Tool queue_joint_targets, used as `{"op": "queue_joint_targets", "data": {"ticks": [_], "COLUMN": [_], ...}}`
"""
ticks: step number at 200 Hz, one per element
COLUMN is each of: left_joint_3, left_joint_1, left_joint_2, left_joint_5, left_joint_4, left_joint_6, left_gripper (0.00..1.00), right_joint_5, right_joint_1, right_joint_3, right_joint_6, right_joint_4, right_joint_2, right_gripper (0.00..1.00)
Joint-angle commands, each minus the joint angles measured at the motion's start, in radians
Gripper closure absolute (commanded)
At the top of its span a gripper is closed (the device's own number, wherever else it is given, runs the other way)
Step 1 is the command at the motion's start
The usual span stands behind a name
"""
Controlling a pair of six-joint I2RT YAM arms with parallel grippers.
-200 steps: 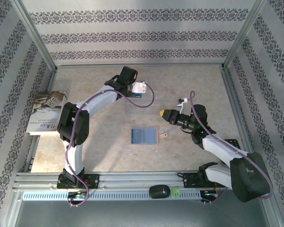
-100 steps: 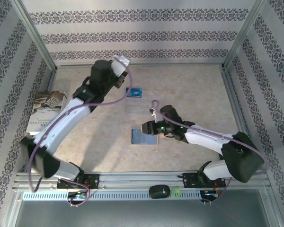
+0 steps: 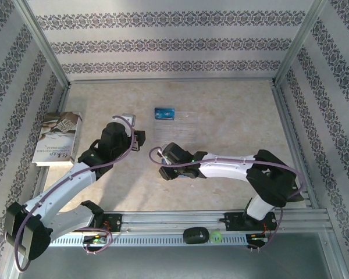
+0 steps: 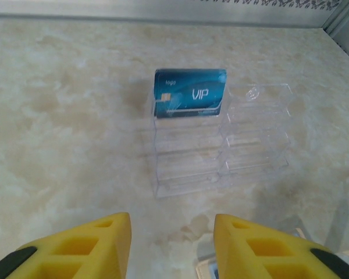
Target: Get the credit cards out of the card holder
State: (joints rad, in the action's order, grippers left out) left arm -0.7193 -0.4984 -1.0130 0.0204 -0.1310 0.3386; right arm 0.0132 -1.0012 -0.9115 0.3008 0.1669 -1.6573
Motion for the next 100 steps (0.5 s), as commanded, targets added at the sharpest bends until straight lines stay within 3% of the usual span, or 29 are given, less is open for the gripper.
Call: {"op": "queue_joint_targets", "data": {"ticks": [1, 52, 100], "left_joint_3": [0.027, 0.086, 0.164], "left_joint_1": [-0.006, -0.006, -0.007], "left_joint_2": [0.033, 0.038, 0.024], "left_joint_5": [-0.015, -0.047, -0.173], "left_joint_4": [0.002, 0.013, 0.089], "left_joint_6": [0.091, 0.113, 0.156], "left_gripper": [0.57, 0.61, 0.67], "right_joint_5": [0.1, 0.124, 0.118], "right_joint_1": [-0.024, -0.036, -0.022], "right_joint_3": [-0.044, -0.085, -0.05], "right_joint_6": [-0.04, -0.039, -0.038], "right_joint_4": [0.083, 0.13, 0.077], "right_joint_2": [-0.047, -0.137, -0.109], "right_gripper": [0.53, 0.59, 0.89]}}
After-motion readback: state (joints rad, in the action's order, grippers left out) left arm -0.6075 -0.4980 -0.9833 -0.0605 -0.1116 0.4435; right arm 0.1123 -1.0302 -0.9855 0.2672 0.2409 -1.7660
